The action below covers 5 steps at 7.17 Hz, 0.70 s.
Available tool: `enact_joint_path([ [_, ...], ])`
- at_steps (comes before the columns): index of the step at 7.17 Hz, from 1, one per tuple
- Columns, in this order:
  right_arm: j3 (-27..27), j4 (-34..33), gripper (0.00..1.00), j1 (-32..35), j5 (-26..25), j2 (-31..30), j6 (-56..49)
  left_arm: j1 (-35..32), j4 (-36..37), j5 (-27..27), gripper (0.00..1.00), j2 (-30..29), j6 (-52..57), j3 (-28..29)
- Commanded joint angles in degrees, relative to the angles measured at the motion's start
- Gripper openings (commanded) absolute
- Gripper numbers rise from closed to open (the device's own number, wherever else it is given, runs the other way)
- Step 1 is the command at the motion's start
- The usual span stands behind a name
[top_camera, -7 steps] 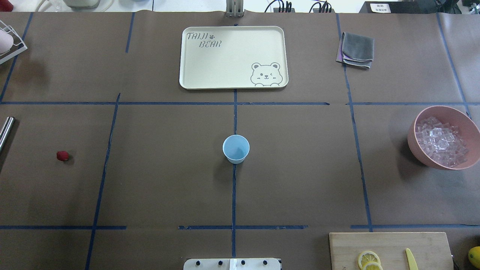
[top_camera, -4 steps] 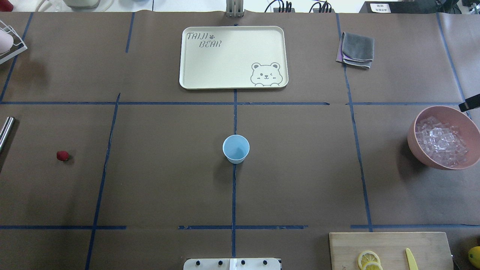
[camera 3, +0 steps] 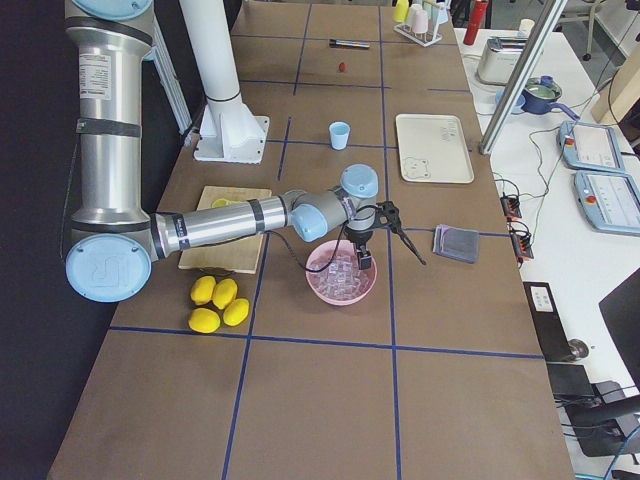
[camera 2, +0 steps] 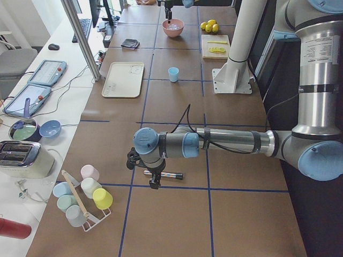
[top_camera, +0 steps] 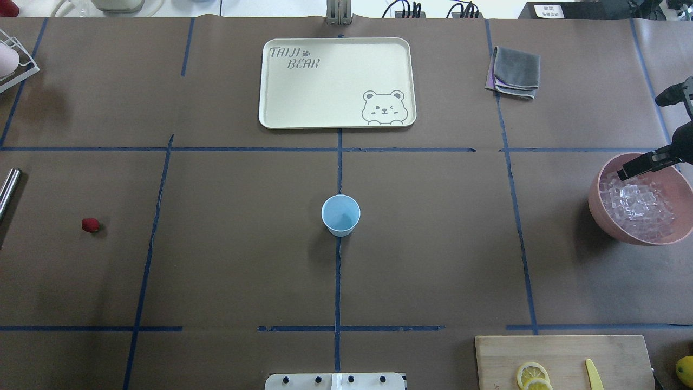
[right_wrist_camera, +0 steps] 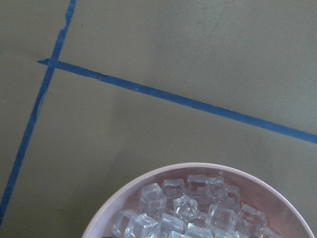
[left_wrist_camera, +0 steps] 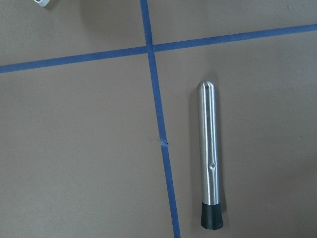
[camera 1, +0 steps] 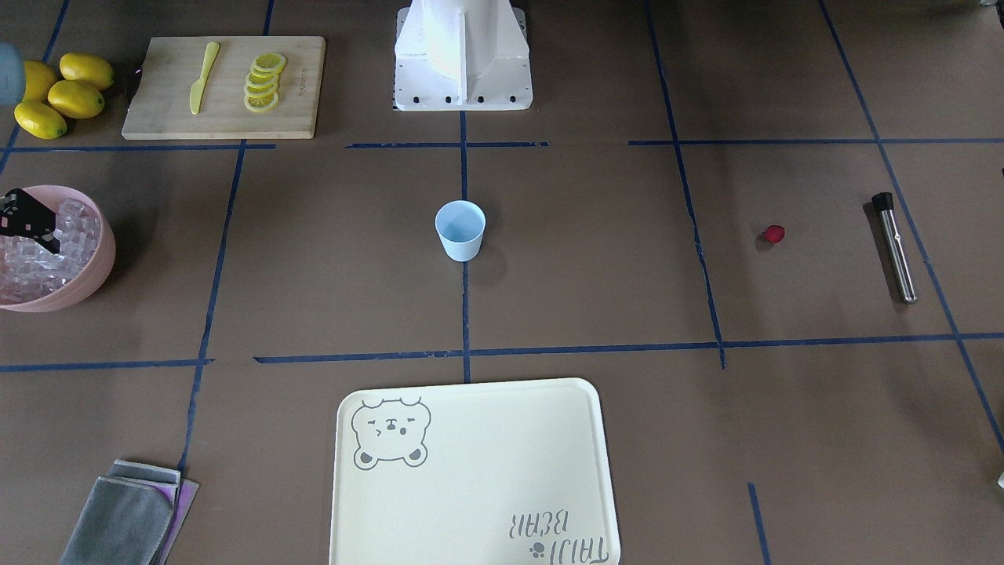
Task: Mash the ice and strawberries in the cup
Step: 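Lower the right gripper into the pink bowl and grasp an ice cube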
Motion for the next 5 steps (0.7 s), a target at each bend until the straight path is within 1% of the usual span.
enact_joint_path([
  [1, -1.9, 0.5, 0.84, -1.2, 0.0, 0.1, 0.0, 0.1, 0.0, -0.1, 1.00, 0.0, 0.0, 0.0],
  [5, -2.1, 0.5, 0.72, -1.9, 0.2, 0.1, -0.4, 0.1, 0.0, -0.1, 1.00, 0.0, 0.0, 0.0],
])
